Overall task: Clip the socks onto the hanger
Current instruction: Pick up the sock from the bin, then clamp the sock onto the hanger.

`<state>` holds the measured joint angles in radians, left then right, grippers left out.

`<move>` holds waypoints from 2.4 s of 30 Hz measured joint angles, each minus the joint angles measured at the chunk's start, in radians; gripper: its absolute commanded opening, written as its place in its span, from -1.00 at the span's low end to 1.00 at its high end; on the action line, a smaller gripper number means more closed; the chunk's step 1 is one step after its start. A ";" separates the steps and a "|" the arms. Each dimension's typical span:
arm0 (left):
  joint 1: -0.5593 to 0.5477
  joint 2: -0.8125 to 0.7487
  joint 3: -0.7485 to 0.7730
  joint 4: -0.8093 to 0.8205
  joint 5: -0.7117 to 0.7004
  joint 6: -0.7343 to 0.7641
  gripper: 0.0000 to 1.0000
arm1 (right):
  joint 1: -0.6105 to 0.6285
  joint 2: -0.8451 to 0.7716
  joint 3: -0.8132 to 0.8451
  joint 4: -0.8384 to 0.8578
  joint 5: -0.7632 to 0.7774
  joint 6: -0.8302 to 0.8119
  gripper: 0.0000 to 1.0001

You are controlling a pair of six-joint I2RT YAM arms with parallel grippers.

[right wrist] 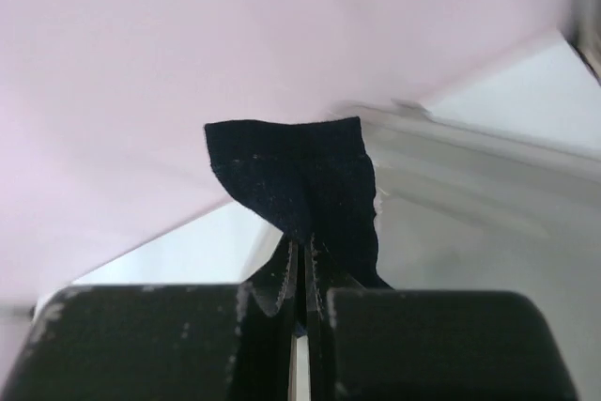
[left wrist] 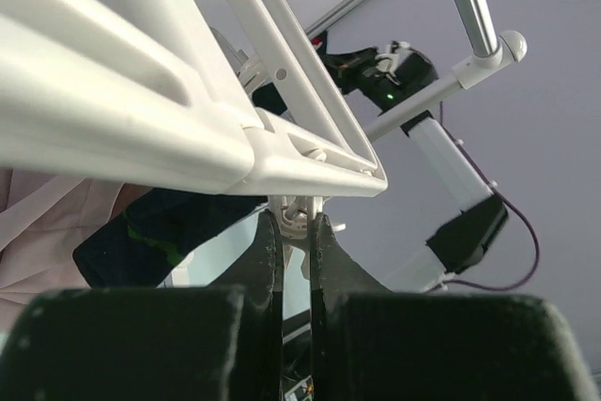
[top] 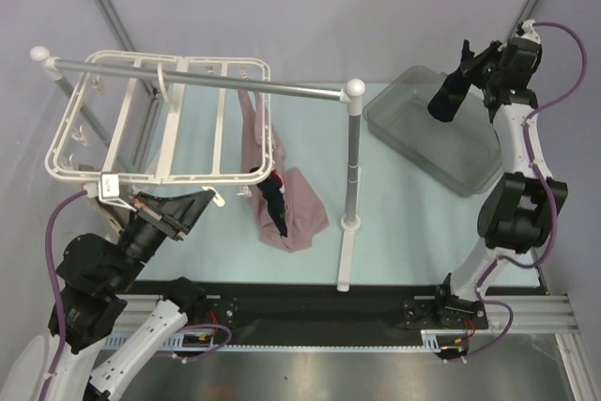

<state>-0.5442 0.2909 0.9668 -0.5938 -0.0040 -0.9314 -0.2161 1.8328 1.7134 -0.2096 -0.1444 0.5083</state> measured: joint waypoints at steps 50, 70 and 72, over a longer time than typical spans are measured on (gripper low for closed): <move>0.000 -0.006 0.021 -0.056 -0.067 0.006 -1.00 | 1.585 -0.515 -0.360 0.021 0.031 -0.297 -1.00; 0.000 -0.006 0.026 -0.060 -0.067 0.004 -1.00 | 1.779 -0.412 -0.595 0.524 0.765 -0.594 -1.00; 0.000 -0.006 0.026 -0.060 -0.067 0.004 -1.00 | 1.778 -0.411 -0.579 0.524 0.776 -0.587 -1.00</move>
<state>-0.5442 0.2848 0.9924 -0.6540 -0.0708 -0.9272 1.5623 1.4216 1.1347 0.3141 0.6312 -0.0792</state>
